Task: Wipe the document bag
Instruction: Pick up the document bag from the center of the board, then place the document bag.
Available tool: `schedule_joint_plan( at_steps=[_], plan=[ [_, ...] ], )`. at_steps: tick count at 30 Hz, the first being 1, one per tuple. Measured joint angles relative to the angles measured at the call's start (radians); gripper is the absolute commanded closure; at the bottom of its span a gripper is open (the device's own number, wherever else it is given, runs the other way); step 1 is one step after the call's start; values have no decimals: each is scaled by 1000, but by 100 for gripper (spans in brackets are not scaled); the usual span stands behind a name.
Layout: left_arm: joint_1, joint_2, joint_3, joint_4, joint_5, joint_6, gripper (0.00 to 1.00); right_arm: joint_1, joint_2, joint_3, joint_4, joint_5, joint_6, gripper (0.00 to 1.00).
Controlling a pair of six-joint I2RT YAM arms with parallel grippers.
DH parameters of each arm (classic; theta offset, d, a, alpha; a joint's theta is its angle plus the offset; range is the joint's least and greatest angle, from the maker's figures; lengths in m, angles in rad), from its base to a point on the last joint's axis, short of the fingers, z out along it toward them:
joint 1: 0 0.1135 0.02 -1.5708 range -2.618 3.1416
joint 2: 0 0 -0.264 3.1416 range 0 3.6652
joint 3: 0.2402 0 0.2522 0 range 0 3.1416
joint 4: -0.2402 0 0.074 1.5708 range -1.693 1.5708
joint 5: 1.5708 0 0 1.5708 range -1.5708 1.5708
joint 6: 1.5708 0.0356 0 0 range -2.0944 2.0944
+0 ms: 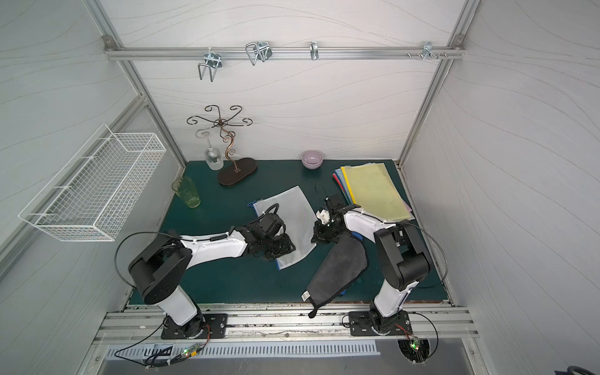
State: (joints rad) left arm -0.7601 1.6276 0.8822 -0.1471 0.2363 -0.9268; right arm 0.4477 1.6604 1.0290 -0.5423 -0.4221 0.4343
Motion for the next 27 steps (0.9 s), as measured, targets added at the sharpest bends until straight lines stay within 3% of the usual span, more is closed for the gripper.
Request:
schedule_joint_plan(
  at_steps=[5,10,19,27],
  plan=[
    [0,-159,3,-61,-31,38,56,-145,-120,95,-122,244,-53,100],
    [0,-203,3,-92,-42,56,56,-309,-174,132,-157,426,-95,100],
    [0,-202,-2,-115,-39,61,56,-479,136,463,-206,519,-234,100],
    [0,-202,-14,-126,-37,63,57,-517,349,698,-284,612,-373,100]
  ],
)
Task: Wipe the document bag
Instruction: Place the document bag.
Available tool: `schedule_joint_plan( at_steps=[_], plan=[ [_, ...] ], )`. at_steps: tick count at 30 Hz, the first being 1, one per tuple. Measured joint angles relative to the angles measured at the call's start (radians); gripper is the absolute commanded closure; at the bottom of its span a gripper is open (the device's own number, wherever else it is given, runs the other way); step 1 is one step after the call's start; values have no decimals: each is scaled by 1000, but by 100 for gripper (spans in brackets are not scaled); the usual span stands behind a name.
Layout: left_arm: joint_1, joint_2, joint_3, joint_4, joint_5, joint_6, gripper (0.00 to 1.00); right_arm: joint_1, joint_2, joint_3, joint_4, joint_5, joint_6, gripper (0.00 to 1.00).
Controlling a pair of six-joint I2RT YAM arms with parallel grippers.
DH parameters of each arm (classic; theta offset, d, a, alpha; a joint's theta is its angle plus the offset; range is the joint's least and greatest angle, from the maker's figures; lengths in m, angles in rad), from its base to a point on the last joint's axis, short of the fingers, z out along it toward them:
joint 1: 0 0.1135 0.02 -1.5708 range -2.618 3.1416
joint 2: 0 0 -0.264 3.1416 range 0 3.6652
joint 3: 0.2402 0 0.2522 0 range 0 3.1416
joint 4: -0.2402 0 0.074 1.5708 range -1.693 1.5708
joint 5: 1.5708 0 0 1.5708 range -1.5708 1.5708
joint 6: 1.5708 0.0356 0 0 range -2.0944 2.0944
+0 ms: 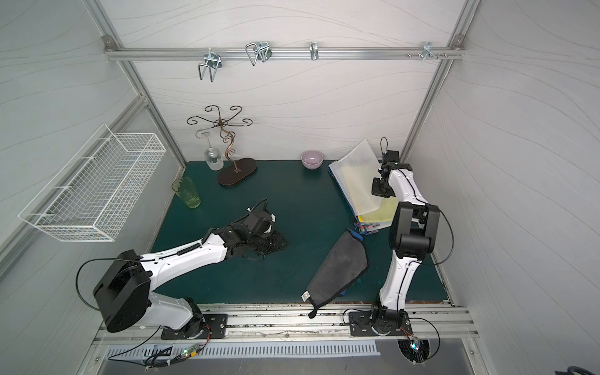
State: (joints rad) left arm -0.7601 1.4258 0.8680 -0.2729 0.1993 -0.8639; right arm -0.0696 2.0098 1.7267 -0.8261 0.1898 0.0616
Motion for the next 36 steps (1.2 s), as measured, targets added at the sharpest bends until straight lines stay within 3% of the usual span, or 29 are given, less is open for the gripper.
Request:
schedule_joint_plan(
  at_steps=[10,21,24,27,28,30,32,36],
  plan=[
    [0,68,0,1,28,1,58,-18,91,-15,-46,118,-56,100],
    [0,85,14,0,36,12,57,-40,123,-23,-43,158,-56,98],
    [0,85,18,0,34,19,57,-40,127,-23,-43,173,-52,83],
    [0,85,18,-3,32,24,57,-40,128,-23,-43,187,-39,48],
    [0,85,18,-7,32,24,57,-40,128,-23,-44,193,-37,31],
    [1,85,18,-11,29,26,57,-40,128,-23,-44,204,-30,12],
    [1,84,18,-13,26,27,57,-40,128,-23,-43,214,-20,2],
    [1,80,18,-20,16,35,56,-40,121,-24,-42,221,-1,1]
  ],
)
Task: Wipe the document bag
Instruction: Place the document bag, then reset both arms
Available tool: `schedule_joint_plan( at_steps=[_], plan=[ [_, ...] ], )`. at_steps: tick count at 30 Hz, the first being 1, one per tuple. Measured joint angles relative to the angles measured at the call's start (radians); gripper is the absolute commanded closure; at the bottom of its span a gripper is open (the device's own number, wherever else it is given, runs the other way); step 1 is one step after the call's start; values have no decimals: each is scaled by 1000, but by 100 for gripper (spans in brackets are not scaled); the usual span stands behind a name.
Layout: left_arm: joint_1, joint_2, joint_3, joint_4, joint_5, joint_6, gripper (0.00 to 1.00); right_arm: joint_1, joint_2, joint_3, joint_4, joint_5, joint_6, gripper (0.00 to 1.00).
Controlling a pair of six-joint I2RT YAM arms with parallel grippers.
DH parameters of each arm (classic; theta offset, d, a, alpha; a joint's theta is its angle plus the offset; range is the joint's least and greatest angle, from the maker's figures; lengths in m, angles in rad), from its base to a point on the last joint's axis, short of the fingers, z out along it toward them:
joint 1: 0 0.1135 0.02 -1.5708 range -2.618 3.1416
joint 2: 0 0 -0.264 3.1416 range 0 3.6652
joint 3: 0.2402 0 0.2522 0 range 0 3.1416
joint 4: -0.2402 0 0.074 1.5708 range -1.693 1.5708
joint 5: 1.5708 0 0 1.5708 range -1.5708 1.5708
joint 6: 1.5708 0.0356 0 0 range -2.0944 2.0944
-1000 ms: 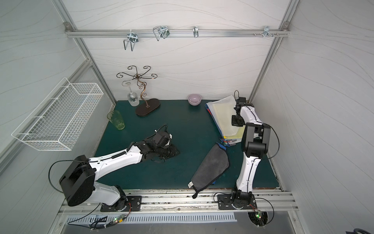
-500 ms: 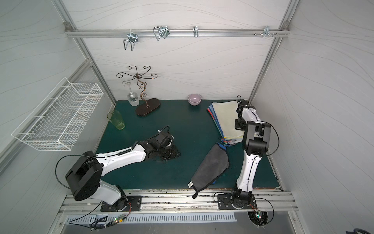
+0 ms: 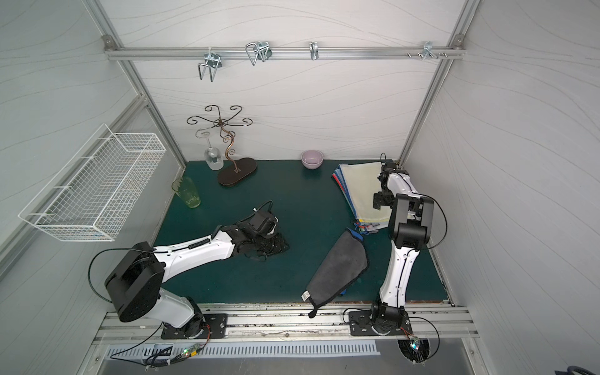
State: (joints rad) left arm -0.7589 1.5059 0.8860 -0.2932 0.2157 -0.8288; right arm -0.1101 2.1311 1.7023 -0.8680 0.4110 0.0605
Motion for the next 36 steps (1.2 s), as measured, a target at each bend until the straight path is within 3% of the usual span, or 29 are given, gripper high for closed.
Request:
schedule_joint_plan(
  at_steps=[7,12,15,16,17,21,24,28,36],
  plan=[
    [4,-58,0,-26,-45,25,52,26,-145,-75,20,-3,49,1],
    [21,-117,20,-95,-115,71,36,98,-339,-154,41,-49,107,1],
    [64,-177,23,-134,-167,96,25,145,-478,-244,85,-113,143,1],
    [80,-200,23,-146,-188,105,16,158,-524,-282,103,-140,152,1],
    [98,-225,24,-161,-214,122,1,174,-580,-331,127,-175,162,1],
    [167,-315,42,-217,-315,167,1,241,-753,-494,218,-265,209,1],
    [220,-369,51,-245,-379,203,1,312,-827,-576,274,-266,224,1],
    [274,-440,46,-274,-484,254,1,386,-873,-686,368,-223,216,1],
    [425,-554,-71,-200,-625,378,1,383,-894,-840,553,-214,149,1]
  ],
)
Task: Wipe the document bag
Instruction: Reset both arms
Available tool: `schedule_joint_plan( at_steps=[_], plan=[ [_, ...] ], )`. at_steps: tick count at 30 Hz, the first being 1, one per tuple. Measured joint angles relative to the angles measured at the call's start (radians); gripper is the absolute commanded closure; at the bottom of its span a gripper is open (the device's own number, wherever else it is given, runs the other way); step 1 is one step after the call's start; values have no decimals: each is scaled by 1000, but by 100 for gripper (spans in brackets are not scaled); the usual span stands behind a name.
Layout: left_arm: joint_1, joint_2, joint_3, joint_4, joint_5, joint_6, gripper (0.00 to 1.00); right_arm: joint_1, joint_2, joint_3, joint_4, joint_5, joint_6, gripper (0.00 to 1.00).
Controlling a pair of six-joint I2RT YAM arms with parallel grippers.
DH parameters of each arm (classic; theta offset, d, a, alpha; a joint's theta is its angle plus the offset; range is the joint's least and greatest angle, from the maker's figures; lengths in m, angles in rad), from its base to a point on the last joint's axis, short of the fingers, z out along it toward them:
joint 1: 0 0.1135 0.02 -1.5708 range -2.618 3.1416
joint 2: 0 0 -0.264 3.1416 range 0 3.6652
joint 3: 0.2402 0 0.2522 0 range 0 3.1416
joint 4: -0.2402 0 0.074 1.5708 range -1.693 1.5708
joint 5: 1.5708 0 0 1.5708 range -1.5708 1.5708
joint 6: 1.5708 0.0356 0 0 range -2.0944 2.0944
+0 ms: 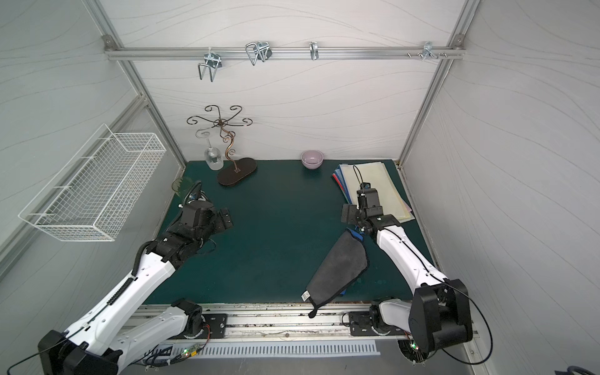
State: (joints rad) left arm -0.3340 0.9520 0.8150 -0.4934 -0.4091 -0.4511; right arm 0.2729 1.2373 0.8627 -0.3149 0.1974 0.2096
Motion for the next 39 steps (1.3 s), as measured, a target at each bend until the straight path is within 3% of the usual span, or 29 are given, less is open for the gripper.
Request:
schedule_joint_plan(
  at_steps=[7,12,22,30,39],
  plan=[
    [190,-60,-227,241,-22,123,1,-84,59,-25,156,-70,-14,1],
    [290,9,-341,446,10,178,1,-168,94,-54,219,-110,-13,1],
    [314,367,-440,951,30,285,0,-264,101,-137,338,-139,3,1],
    [314,399,-473,1183,64,328,0,-363,113,-243,503,-125,3,1],
    [314,542,-509,1362,91,356,0,-353,219,-385,811,-150,0,1]
  ],
)
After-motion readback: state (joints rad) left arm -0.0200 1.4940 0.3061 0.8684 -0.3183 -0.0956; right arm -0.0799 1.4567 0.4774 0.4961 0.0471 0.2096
